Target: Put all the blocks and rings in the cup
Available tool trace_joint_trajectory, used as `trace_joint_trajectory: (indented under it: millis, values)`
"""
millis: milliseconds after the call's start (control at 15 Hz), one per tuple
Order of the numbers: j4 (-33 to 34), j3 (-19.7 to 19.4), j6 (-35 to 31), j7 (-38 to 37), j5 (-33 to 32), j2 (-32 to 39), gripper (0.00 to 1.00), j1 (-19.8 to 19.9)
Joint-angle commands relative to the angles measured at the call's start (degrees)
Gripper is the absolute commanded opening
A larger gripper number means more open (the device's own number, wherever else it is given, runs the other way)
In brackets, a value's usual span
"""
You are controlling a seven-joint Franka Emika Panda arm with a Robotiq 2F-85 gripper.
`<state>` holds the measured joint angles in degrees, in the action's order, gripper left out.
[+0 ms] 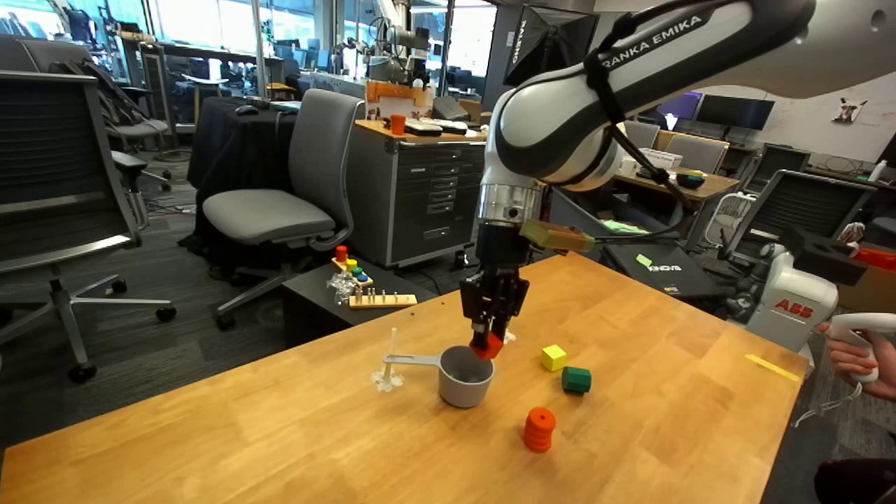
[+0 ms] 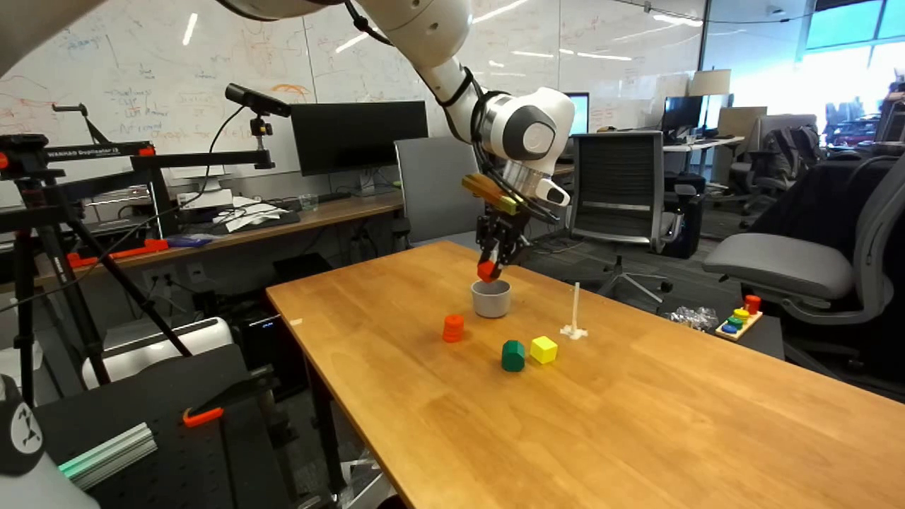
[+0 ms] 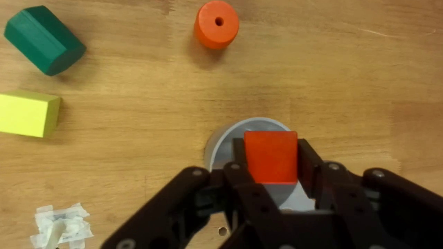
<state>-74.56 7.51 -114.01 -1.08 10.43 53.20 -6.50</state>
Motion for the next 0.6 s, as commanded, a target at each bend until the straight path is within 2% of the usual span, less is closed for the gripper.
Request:
trace_joint_trajectory:
  millis: [0, 67, 400, 533]
  values:
    - [5.8, -0.2, 2.5, -1.1, -0.4, 2.8, 0.64, -0.6]
    - [6.1, -0.3, 2.4, -1.3, -0.6, 2.9, 0.65, -0.7]
    - [6.4, -2.2, 3.0, -3.0, -2.8, 2.2, 0.99, -1.2]
    - [4.8, -4.7, 2.9, -5.8, -5.6, 0.7, 1.0, -1.8]
